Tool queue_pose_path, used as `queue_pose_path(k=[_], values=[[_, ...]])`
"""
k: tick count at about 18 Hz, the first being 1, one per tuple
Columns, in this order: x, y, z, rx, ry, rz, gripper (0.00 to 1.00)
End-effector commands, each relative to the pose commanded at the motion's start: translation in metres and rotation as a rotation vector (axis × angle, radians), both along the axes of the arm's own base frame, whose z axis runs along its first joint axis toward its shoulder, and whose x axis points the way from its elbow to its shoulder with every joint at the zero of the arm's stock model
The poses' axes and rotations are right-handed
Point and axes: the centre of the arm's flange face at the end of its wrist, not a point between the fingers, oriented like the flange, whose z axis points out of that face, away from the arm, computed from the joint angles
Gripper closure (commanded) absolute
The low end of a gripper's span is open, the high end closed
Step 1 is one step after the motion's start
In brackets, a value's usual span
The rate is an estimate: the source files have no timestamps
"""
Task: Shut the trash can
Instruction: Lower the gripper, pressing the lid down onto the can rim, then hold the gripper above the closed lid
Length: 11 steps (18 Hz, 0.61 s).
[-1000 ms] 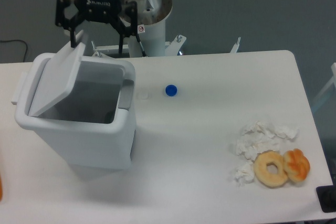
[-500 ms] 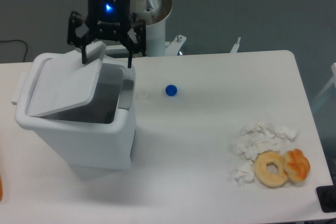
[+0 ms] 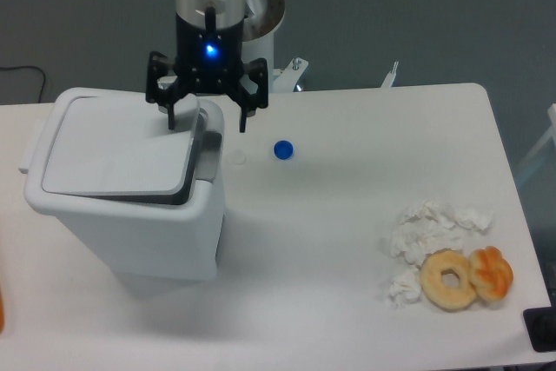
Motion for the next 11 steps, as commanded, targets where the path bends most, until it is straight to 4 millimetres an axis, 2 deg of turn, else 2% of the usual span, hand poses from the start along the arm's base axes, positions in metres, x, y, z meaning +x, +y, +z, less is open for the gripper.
queue_pose_path(k=[7, 11], values=[[-0.008, 0.007, -0.016, -0.028, -0.011, 0.004, 0.00], [-0.008, 0.007, -0.016, -0.028, -0.011, 0.006, 0.00]])
